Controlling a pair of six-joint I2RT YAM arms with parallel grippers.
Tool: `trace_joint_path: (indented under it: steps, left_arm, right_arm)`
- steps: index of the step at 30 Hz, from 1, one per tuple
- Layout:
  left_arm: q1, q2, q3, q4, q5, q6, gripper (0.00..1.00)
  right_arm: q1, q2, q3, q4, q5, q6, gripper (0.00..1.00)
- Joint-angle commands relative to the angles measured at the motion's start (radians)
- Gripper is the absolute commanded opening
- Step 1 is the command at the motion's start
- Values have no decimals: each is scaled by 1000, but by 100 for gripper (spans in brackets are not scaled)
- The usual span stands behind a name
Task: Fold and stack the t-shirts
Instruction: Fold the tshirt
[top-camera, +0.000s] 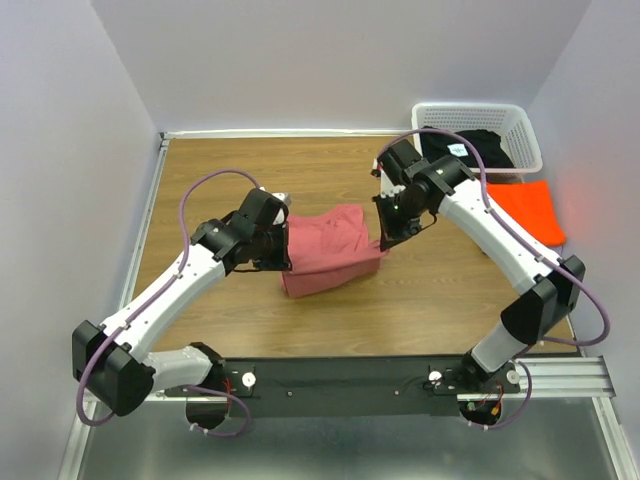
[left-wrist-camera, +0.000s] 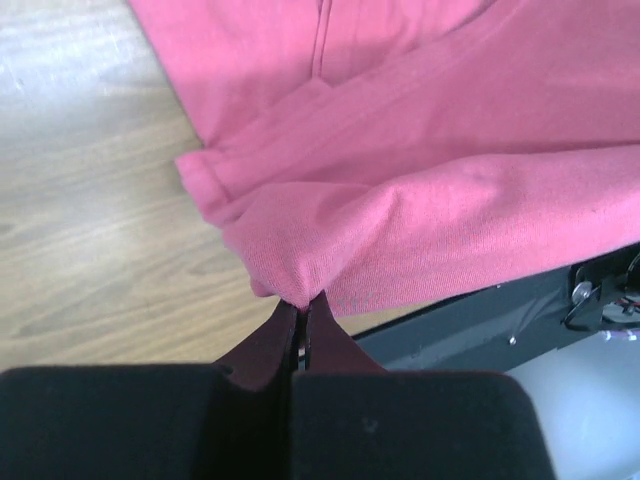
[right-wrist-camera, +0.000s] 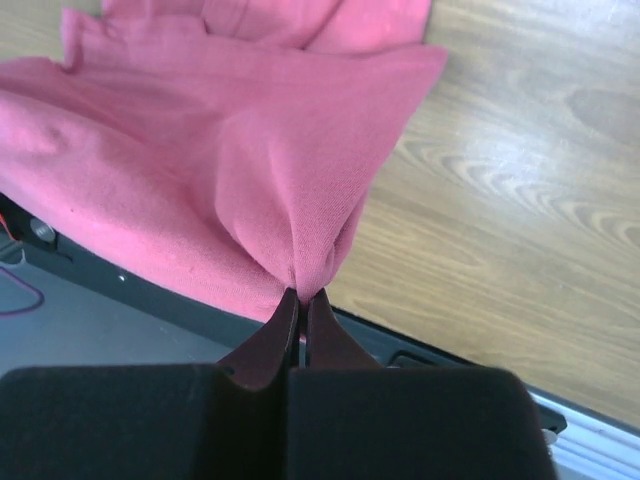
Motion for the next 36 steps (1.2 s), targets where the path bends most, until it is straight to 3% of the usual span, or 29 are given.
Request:
trace_joint_path:
  steps: [1, 16, 22, 29, 36]
  left_arm:
    - [59, 28, 22, 76, 70, 81, 0]
    - [268, 182, 87, 210, 213, 216, 0]
    - [285, 193, 128, 210, 238, 247, 0]
    - [244, 42, -12, 200, 294, 291, 0]
    - [116, -157, -218, 157, 307, 186, 0]
  right_arm:
    - [-38, 74, 64, 1, -62, -35, 1]
    - [-127, 331, 251, 67, -232, -60, 1]
    - [-141, 330, 276, 66, -277, -67, 0]
    - [-140, 146, -50, 127, -419, -66, 0]
    - [-124, -72, -339, 178, -513, -34, 0]
